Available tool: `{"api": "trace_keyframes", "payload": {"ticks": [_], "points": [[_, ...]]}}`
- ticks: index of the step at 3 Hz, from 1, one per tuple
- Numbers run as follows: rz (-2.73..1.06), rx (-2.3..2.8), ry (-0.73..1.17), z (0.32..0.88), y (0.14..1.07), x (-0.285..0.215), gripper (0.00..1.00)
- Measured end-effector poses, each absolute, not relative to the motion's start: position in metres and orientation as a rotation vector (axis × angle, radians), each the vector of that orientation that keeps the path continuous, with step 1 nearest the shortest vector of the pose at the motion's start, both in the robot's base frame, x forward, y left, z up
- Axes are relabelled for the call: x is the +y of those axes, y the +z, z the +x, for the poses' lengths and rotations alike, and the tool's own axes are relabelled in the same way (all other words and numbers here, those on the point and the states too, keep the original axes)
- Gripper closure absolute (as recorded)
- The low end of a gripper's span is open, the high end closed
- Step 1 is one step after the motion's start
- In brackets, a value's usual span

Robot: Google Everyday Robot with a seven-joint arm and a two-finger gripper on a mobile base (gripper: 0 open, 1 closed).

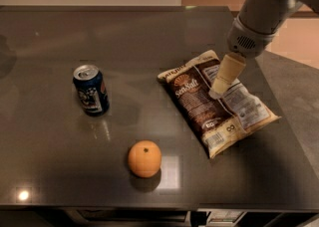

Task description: Pick brown chip bag

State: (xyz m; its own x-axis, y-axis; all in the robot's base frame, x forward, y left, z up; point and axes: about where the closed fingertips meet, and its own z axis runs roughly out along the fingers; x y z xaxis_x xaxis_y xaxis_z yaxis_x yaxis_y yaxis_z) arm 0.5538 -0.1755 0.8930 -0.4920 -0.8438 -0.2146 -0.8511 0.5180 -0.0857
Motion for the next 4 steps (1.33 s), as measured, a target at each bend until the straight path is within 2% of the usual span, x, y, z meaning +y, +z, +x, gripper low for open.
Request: {"api": "trace_keyframes", "payload": {"ticks": [2,3,4], "points": [[-1.329,2.607,0.147,0.573,0.87,-0.155,0.0],[-1.31,2.612,0.183,0.576,0.869,-0.145,0.31],[-1.321,2.6,0.19,0.575,0.873,-0.143,0.54]]}}
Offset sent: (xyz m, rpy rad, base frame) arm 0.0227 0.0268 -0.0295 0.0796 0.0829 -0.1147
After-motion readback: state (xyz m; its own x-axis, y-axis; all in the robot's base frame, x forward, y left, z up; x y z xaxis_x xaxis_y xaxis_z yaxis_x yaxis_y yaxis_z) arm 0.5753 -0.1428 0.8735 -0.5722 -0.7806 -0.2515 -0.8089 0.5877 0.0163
